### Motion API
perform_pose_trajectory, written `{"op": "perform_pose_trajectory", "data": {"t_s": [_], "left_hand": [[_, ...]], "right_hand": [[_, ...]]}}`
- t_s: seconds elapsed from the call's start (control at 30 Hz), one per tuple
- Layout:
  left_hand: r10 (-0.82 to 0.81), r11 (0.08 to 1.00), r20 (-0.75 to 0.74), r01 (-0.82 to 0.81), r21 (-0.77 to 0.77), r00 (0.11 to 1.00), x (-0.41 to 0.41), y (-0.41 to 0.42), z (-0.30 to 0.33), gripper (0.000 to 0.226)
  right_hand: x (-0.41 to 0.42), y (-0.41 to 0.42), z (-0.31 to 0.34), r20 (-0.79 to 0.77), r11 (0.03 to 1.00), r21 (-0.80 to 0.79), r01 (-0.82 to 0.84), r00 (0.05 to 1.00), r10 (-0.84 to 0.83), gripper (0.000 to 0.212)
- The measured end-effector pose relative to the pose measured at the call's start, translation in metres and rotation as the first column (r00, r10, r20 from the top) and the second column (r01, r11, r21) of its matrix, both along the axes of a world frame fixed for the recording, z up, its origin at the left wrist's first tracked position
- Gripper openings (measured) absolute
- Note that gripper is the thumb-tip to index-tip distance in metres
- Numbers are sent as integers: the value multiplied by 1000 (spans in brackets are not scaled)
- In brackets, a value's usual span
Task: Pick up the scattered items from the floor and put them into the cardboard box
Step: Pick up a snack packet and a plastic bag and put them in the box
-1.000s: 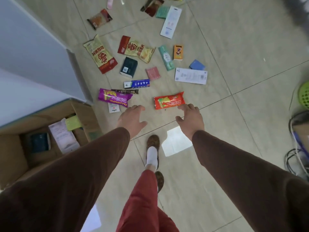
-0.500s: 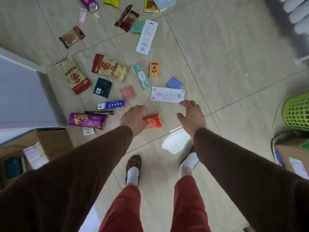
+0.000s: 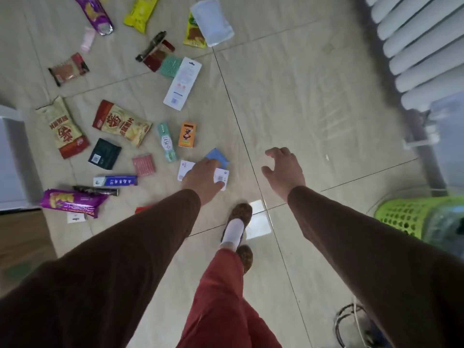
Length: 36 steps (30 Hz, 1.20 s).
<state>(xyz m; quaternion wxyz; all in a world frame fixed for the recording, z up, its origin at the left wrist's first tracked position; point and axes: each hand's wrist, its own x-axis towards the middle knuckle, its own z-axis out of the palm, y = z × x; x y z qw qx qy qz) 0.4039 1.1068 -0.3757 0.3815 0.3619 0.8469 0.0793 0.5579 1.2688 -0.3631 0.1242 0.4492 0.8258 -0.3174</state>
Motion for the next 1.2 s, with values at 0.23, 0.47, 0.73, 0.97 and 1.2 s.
{"op": "perform_pose_trajectory", "data": {"t_s": [0.23, 0.47, 0.73, 0.97, 1.2], "left_hand": [[108, 994, 21, -108, -8, 994, -42, 102, -13, 51], [206, 978, 7, -206, -22, 979, -103, 192, -16, 54], [355, 932, -41, -357, -66, 934, -182, 267, -23, 50], [519, 853, -29, -520, -51, 854, -256, 309, -42, 54], [558, 827, -18, -558, -65, 830, -348, 327, -82, 58]], "right_hand": [[-61, 106, -4, -8, 994, -13, -105, 994, 105, 43], [-135, 214, -7, -15, 986, -38, -163, 987, 163, 44], [-241, 319, -25, -31, 943, -94, -320, 947, 319, 42], [-351, 369, -50, -34, 899, -108, -424, 905, 423, 42], [-463, 383, -98, 25, 936, -139, -323, 944, 330, 53]]}}
